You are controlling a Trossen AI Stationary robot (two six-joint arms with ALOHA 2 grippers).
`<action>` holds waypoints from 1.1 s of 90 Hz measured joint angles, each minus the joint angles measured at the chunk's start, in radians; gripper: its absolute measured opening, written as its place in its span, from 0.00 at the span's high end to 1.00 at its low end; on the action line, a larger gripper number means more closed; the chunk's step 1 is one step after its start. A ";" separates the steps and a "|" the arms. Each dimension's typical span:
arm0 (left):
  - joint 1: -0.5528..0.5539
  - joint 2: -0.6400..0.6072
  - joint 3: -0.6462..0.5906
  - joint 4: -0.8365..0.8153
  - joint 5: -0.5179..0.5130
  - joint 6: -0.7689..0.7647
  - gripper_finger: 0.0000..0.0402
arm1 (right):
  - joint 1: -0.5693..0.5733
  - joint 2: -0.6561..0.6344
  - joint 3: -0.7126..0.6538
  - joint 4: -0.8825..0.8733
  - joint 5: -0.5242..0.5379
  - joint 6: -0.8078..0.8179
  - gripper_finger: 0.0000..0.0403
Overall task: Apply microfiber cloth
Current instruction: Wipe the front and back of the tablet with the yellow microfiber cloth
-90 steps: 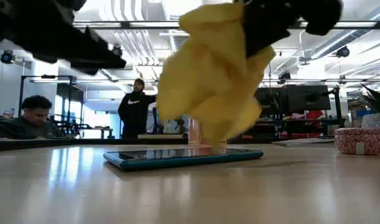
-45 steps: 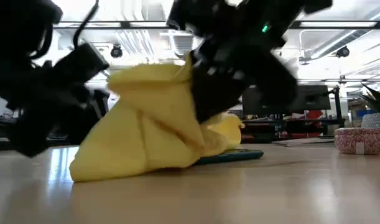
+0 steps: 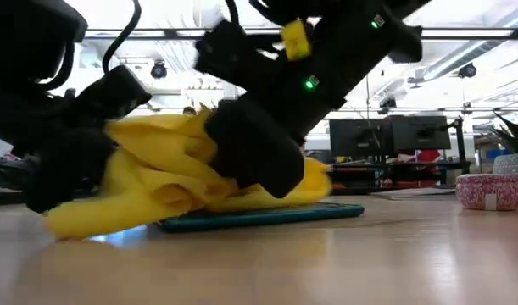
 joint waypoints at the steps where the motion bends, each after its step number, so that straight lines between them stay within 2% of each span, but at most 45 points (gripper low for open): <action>1: 0.000 0.000 0.000 -0.001 0.001 -0.001 0.91 | 0.000 -0.004 0.000 -0.017 0.008 0.014 1.00; 13: 0.000 0.000 -0.005 -0.004 0.011 -0.027 0.91 | 0.009 -0.034 -0.002 -0.166 0.064 0.164 1.00; 21: 0.000 0.001 -0.006 -0.007 0.013 -0.036 0.91 | 0.023 -0.038 -0.003 -0.143 0.050 0.153 1.00; 28: 0.000 0.001 -0.006 -0.007 0.013 -0.040 0.91 | 0.034 -0.032 -0.003 -0.045 -0.011 0.067 1.00; 36: 0.000 0.002 -0.006 -0.006 0.012 -0.047 0.91 | 0.036 -0.015 -0.003 0.099 -0.131 -0.033 1.00; 42: 0.001 0.002 -0.006 -0.009 0.010 -0.050 0.92 | 0.031 0.009 -0.002 0.206 -0.219 -0.079 1.00; 51: 0.002 0.002 -0.006 -0.011 0.007 -0.050 0.92 | 0.016 0.045 -0.003 0.297 -0.289 -0.094 1.00; 74: 0.002 0.002 -0.006 -0.013 0.006 -0.050 0.93 | -0.012 0.068 -0.001 0.346 -0.396 -0.107 1.00; 89: 0.003 0.002 -0.005 -0.013 0.006 -0.050 0.93 | -0.015 0.071 -0.004 0.410 -0.519 -0.175 1.00; 99: 0.003 0.002 -0.006 -0.013 0.007 -0.050 0.93 | -0.016 0.071 -0.003 0.375 -0.561 -0.177 1.00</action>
